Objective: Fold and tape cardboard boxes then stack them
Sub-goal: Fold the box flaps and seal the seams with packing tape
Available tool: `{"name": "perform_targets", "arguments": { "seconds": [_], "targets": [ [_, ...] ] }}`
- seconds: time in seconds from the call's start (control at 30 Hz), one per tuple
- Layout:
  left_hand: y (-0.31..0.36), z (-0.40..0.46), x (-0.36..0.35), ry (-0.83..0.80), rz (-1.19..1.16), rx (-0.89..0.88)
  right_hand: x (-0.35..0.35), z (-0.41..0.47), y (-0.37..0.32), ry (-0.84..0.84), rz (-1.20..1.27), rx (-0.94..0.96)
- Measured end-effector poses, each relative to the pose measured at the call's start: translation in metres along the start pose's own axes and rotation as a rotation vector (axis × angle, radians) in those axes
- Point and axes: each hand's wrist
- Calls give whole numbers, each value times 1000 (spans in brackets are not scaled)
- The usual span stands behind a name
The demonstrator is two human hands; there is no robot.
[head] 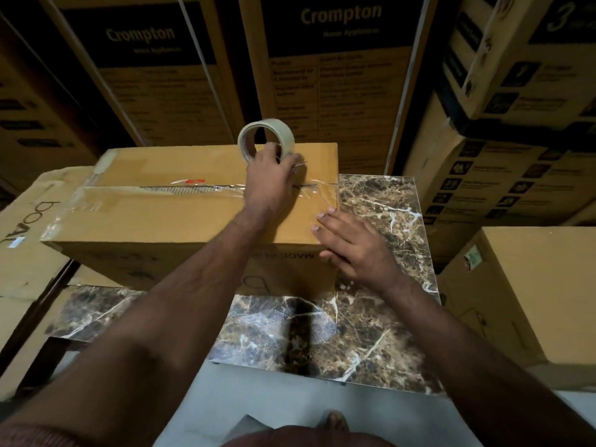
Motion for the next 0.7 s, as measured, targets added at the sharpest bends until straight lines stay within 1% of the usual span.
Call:
{"name": "perform_targets", "arguments": {
  "seconds": [0.07,0.17,0.23,0.37,0.47,0.53,0.6,0.67,0.7],
  "targets": [
    [-4,-4,-2,5,1,2,7,13,6,-130,32,-59],
    [-4,-1,-4,4,-38,6,17,36,23,-402,72,-162],
    [-4,6,-5,0,-44,18,14,58,37,-473,88,-236],
    [1,8,-8,5,-66,16,4,102,71,-504,91,-465],
    [5,3,-7,-21,-102,17,-3,127,81,-520,181,-637],
    [2,0,-3,-13,-151,3,-6,130,73,-493,249,-673],
    [0,-2,3,36,-313,-8,0,125,60,-416,287,-629],
    [6,-3,13,96,-604,7,13,118,46,-282,385,-592],
    [13,-4,20,95,-774,28,19,115,38,-203,439,-578]
  ]
}}
Point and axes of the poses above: each hand's wrist, its own z-axis towards the middle knuckle, its own x-axis out of the back of the hand, y = z × x, and after that the axes turned 1 degree about -z, right-handed
